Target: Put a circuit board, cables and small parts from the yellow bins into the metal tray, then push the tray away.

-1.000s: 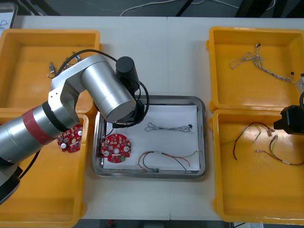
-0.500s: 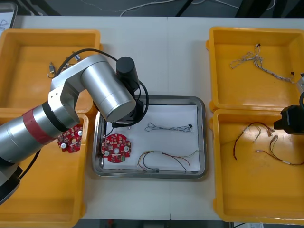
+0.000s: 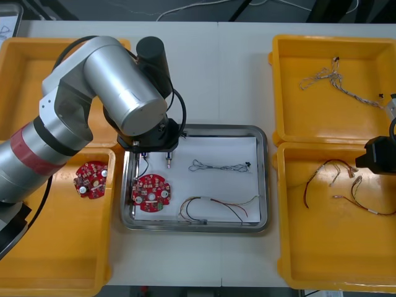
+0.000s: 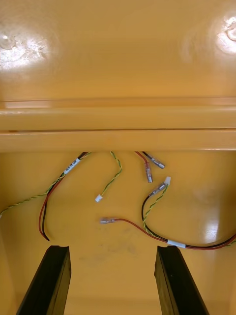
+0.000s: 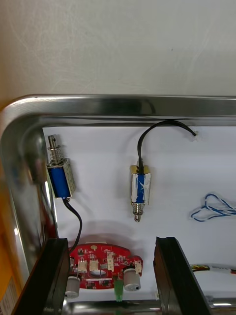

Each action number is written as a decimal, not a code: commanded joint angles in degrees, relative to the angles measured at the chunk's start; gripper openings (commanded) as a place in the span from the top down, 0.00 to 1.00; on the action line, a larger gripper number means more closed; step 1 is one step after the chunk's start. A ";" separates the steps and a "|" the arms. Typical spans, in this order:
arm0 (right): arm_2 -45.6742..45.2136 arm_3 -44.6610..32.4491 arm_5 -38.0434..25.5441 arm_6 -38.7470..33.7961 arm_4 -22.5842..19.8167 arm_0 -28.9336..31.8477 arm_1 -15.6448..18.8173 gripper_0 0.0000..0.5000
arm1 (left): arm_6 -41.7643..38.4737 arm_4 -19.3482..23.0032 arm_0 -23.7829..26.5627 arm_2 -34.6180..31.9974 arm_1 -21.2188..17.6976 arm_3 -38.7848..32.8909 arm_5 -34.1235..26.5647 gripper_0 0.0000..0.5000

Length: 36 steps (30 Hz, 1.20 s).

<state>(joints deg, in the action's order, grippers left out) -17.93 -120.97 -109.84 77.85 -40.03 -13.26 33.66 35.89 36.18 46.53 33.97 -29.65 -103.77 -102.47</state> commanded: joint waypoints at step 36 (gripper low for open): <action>46.76 -6.47 -0.16 3.89 -5.59 -23.74 2.99 0.00 | 34.78 5.48 -18.76 -42.40 -15.52 -12.51 -7.53 0.01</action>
<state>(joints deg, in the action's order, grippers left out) 24.37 -125.40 -109.84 78.84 -45.16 -32.75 35.19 64.52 43.60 30.61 -5.66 -42.89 -113.81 -109.62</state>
